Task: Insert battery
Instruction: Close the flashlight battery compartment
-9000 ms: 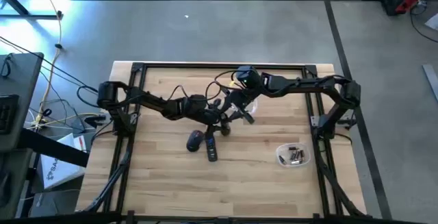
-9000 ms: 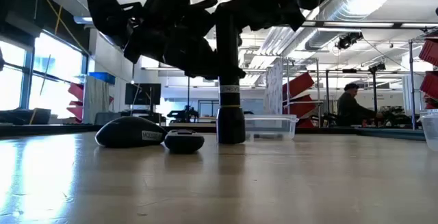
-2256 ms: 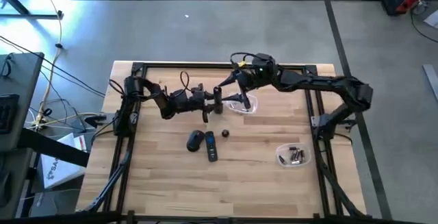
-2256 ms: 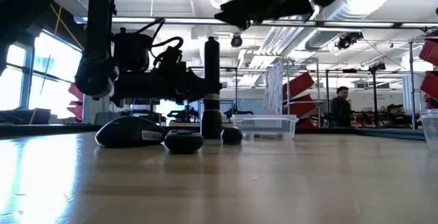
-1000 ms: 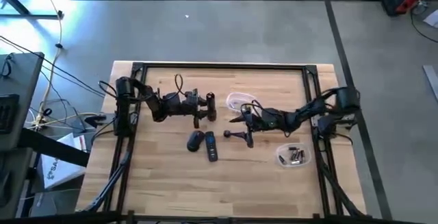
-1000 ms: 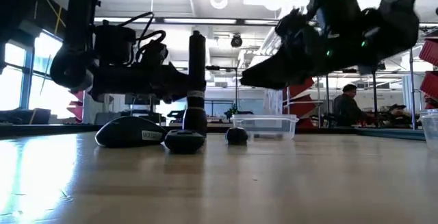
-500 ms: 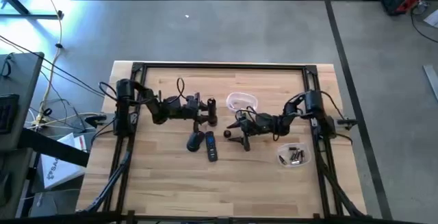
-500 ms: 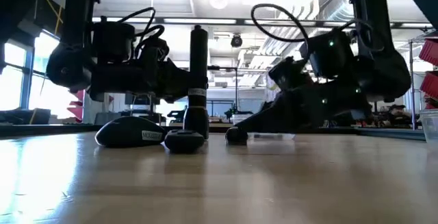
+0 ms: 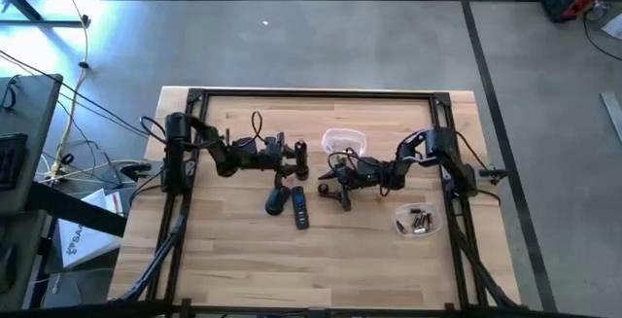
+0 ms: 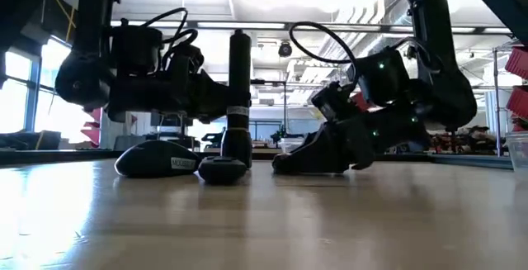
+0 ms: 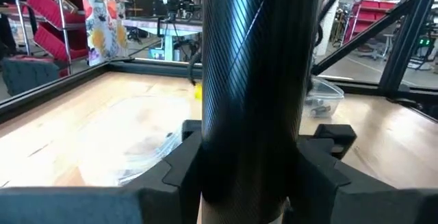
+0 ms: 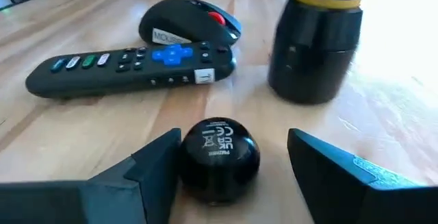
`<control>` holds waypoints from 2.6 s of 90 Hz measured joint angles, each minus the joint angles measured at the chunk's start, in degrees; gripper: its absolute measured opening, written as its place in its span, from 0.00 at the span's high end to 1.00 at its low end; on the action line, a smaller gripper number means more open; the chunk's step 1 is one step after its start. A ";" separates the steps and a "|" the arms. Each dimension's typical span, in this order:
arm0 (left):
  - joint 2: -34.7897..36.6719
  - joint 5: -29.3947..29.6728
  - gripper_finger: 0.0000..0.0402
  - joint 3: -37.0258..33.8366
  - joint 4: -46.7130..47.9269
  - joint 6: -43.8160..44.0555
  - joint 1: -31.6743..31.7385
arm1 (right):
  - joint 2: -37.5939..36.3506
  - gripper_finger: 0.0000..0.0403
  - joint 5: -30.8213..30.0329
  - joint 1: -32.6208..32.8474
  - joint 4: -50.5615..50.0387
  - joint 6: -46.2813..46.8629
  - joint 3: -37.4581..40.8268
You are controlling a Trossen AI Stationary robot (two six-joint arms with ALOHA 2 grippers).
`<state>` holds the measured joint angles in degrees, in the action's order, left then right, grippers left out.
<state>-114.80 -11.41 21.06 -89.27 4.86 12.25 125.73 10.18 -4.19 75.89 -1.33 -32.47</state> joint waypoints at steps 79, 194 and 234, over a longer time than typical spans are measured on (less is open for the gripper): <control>0.00 0.07 0.64 0.00 0.00 -0.42 0.00 | 0.00 0.55 1.00 0.00 0.59 0.27 -0.04; 0.00 0.49 0.64 0.01 0.02 -0.47 0.07 | -0.07 0.57 -0.23 0.04 -1.87 1.31 -1.25; 0.00 0.49 0.64 0.01 0.02 -0.55 0.09 | -0.04 0.66 -0.72 0.04 -1.18 3.34 -1.22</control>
<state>-114.80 -10.91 21.07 -89.25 4.32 12.34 125.69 9.47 -4.14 74.71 2.02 -33.69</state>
